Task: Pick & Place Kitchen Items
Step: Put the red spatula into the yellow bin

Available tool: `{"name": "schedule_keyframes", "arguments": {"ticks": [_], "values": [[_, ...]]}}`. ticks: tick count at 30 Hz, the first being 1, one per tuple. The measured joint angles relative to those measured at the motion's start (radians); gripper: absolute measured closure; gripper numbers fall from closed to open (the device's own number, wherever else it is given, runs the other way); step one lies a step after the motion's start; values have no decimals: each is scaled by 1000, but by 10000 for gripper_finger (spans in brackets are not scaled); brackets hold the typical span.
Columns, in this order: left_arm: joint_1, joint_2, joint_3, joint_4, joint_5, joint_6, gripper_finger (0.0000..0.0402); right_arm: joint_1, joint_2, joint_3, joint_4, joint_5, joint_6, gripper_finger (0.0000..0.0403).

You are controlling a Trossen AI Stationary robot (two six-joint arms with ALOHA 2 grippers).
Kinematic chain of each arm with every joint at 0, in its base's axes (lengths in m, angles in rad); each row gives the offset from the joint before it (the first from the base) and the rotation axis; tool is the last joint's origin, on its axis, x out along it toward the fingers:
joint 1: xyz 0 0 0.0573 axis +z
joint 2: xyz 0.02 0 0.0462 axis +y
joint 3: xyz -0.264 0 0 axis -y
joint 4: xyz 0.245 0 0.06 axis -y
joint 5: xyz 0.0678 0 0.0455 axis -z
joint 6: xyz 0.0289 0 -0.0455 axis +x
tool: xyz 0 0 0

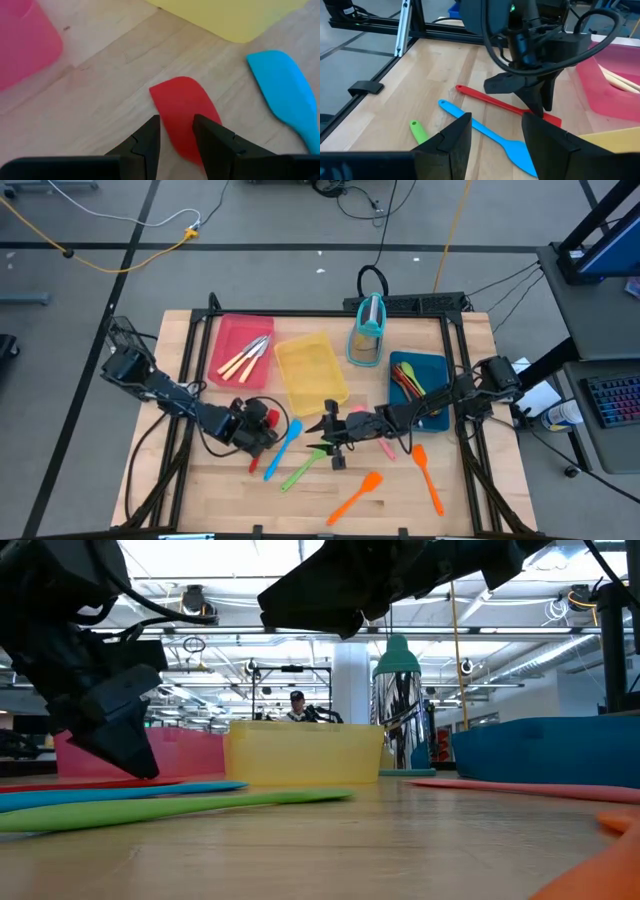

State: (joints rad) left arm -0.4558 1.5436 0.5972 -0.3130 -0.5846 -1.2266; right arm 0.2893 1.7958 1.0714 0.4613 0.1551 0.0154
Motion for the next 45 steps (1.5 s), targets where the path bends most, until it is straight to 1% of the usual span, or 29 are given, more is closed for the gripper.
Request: {"name": "schedule_keyframes", "arguments": {"ticks": [3,9,15,20,26,30,32,35,40,45], "values": [[6,0,0,7,3,-4,277,0,0,0,0,0,0,238],[27,0,0,29,10,112,277,0,0,0,0,0,0,239],[42,0,0,30,19,120,272,0,0,0,1,0,24,239],[62,0,0,30,39,111,236,0,0,0,1,0,25,242],[64,0,0,27,61,32,185,0,0,0,1,0,26,243],[64,2,-1,30,69,19,175,0,0,0,1,0,26,243],[64,2,-1,30,69,19,180,0,0,0,1,0,26,244],[63,2,-1,31,70,11,199,0,0,0,1,0,26,245],[63,2,-1,44,91,8,248,0,0,0,1,0,26,246],[64,0,-2,78,91,25,303,0,0,0,1,0,26,247]]}}
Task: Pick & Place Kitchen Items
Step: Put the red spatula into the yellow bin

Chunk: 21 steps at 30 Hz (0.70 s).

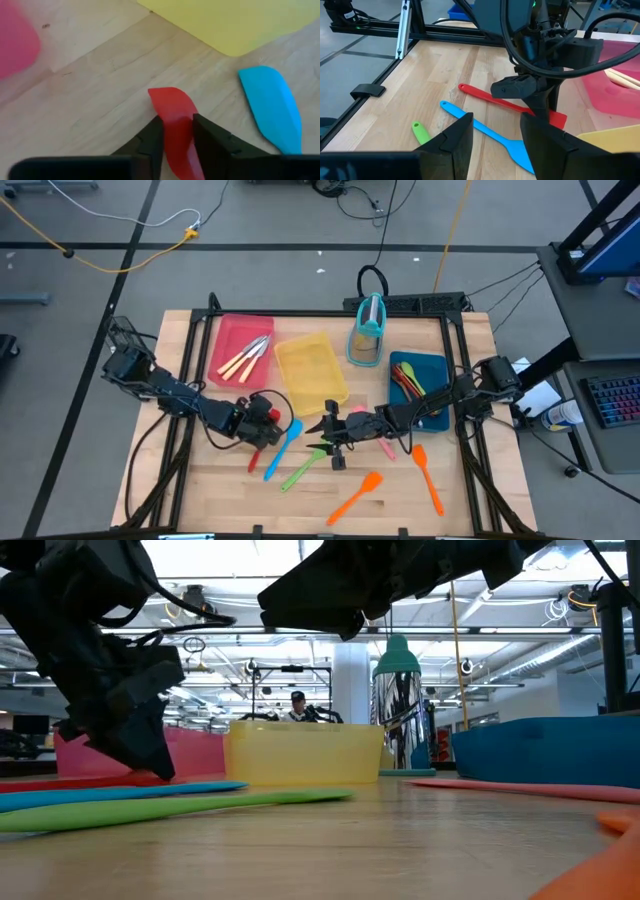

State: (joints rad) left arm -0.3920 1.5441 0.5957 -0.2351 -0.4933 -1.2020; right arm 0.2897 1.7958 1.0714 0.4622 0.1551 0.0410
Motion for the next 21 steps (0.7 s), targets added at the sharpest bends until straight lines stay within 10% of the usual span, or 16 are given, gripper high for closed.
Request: {"name": "schedule_keyframes", "arguments": {"ticks": [8,21], "values": [[-4,-1,1,22,-6,18,383,0,0,0,-1,0,0,248],[-105,-48,16,50,-20,32,384,0,0,-1,-2,0,0,248]]}}
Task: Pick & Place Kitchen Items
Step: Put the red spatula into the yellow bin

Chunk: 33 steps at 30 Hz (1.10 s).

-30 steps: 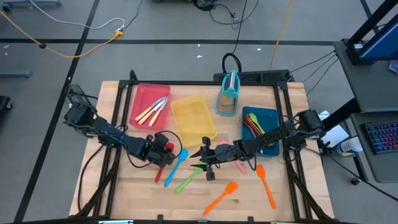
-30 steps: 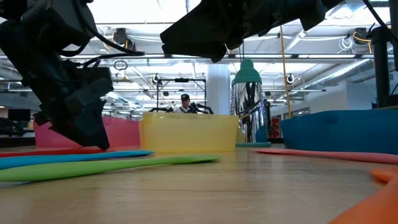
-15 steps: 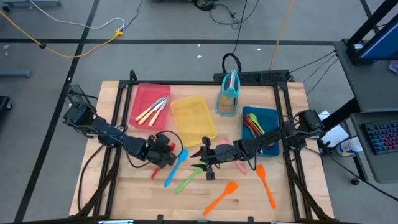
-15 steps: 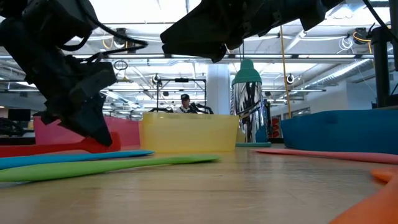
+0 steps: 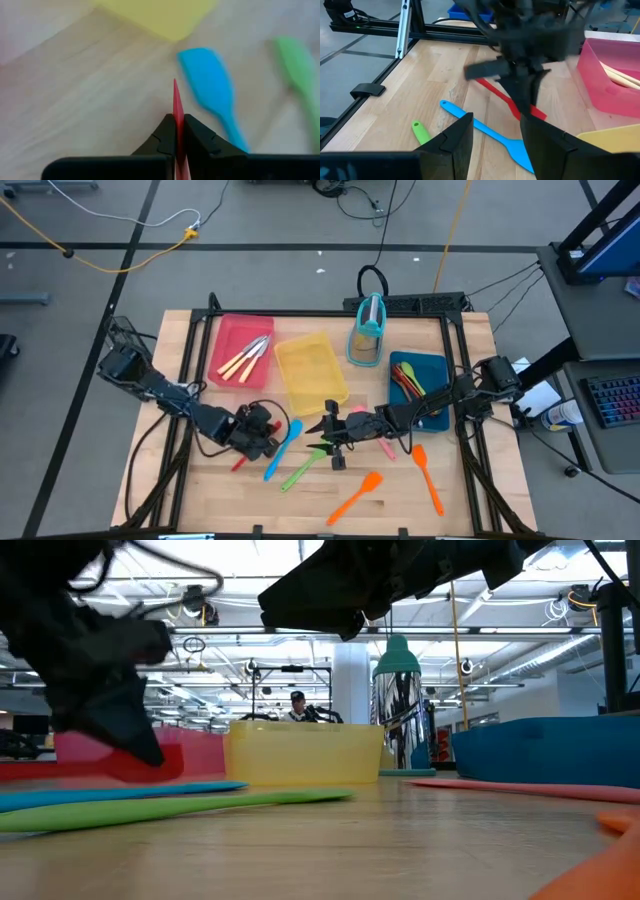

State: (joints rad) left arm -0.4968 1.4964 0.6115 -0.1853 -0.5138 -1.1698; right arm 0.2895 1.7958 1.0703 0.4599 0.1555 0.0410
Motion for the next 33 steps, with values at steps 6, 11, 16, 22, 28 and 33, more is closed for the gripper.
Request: {"name": "schedule_keyframes", "arguments": {"ticks": [6,11,16,22,28,33], "values": [[-56,-59,103,17,-126,156,384,0,0,-59,28,0,20,248],[-33,-71,190,134,-248,427,384,0,0,-123,91,0,88,248],[78,-71,205,371,-192,590,377,1,0,-165,106,0,151,248],[262,-71,205,440,-184,645,379,34,0,-201,105,-1,164,248],[461,-8,205,617,-48,666,385,54,0,-206,127,0,119,248],[588,102,206,770,25,667,381,47,0,-206,165,0,104,248]]}}
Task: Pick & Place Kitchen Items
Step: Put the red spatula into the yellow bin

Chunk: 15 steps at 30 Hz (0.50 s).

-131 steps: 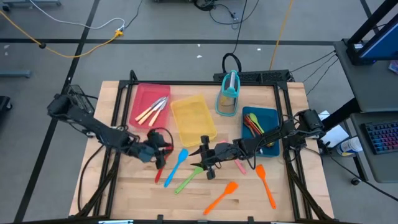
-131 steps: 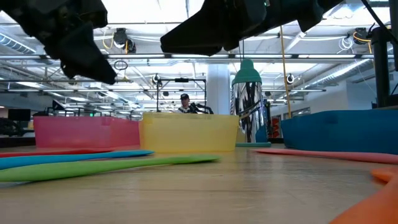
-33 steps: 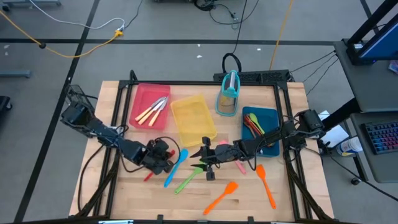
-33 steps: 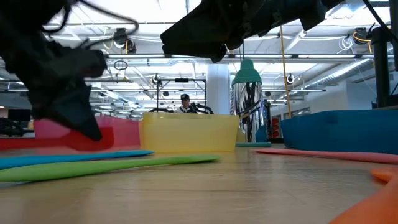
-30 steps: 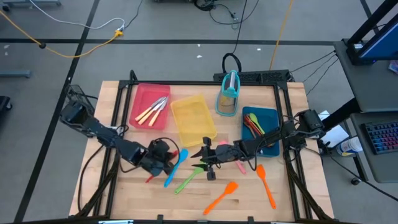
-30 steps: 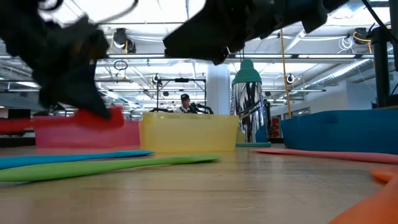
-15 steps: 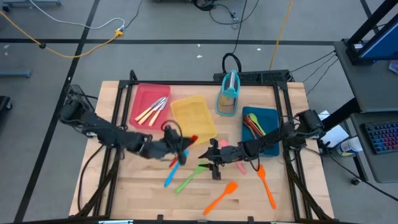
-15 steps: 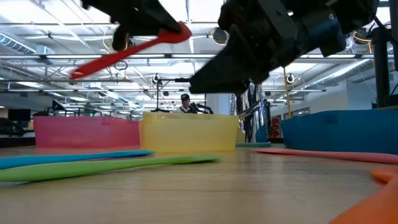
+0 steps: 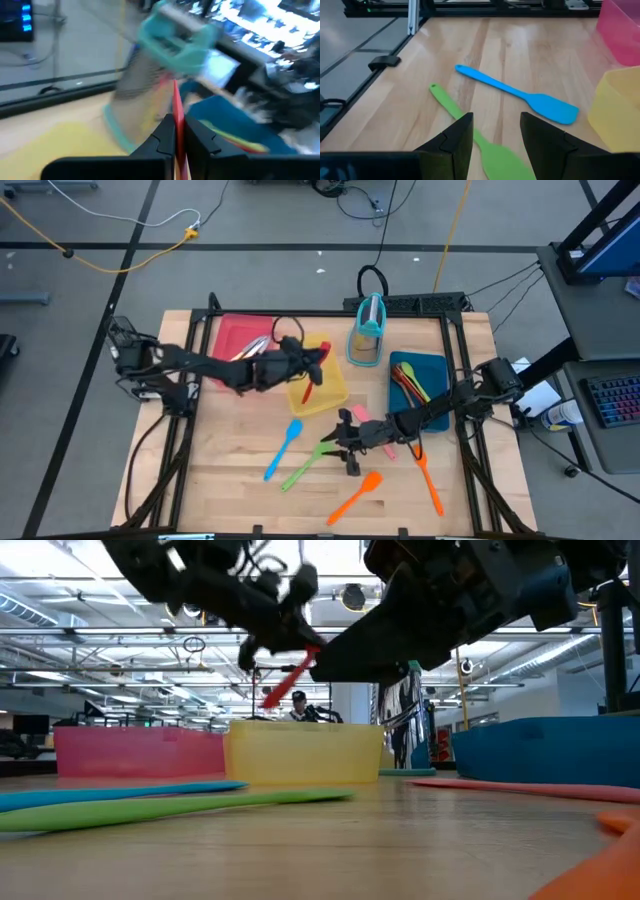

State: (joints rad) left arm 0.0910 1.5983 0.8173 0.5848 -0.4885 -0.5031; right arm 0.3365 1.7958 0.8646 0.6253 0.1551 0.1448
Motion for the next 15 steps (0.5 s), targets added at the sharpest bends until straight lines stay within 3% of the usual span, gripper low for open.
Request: {"name": "schedule_keyframes", "arguments": {"ticks": [10,15], "values": [[124,197,-2,-15,69,-32,383,-1,0,0,-8,0,0,248],[138,246,-1,-40,73,-55,355,-1,0,0,-16,0,-3,248]]}}
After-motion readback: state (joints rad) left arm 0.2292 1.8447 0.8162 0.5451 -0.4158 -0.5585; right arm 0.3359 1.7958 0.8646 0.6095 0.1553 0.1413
